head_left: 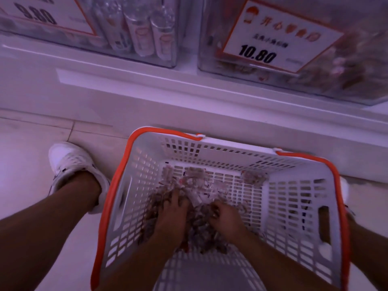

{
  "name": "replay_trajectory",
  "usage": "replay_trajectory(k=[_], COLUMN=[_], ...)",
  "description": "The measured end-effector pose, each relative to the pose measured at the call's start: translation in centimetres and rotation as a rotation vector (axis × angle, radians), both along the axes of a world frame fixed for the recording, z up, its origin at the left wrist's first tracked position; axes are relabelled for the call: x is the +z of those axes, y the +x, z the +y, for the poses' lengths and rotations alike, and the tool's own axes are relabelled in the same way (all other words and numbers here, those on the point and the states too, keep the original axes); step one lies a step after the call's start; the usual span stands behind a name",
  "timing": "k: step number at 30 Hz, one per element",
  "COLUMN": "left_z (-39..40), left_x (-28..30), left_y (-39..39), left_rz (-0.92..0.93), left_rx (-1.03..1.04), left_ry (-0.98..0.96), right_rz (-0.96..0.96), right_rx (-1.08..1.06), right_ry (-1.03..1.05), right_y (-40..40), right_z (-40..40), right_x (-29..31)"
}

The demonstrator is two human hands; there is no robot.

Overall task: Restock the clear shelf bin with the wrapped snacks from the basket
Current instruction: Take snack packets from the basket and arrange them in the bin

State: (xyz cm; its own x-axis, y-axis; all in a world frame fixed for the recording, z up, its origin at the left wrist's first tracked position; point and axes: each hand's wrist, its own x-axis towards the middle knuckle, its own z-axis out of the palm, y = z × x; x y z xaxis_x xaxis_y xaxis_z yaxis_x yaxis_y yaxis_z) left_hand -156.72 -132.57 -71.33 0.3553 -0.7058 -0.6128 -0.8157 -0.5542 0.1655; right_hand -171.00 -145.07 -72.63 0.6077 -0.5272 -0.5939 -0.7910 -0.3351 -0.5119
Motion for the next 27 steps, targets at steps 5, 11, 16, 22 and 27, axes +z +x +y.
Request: replay_trajectory(k=[5, 11, 16, 22, 27], left_z=[-1.5, -4.5, -6.7, -6.2, -5.7], left_x=[0.3, 6.5, 15.4, 28.1, 33.7], left_y=[1.7, 6.0, 8.5, 5.9, 2.5], left_rz=[0.125, 0.544, 0.610, 0.774, 0.968], left_rx=[-0.033, 0.515, 0.524, 0.643, 0.818], left_ry=[-0.042, -0.395, -0.519, -0.718, -0.958], right_rz=[-0.043, -0.191, -0.397, -0.664, -0.871], right_rx=[-0.478, -0.578, -0.517, -0.470, -0.515], right_ry=[0.332, 0.626, 0.729, 0.756, 0.710], right_y=[0.8, 2.3, 3.6, 2.0, 1.2], right_z=[-1.7, -6.4, -8.7, -7.2, -4.5], right_x=[2.7, 10.5, 21.5, 33.3, 37.4])
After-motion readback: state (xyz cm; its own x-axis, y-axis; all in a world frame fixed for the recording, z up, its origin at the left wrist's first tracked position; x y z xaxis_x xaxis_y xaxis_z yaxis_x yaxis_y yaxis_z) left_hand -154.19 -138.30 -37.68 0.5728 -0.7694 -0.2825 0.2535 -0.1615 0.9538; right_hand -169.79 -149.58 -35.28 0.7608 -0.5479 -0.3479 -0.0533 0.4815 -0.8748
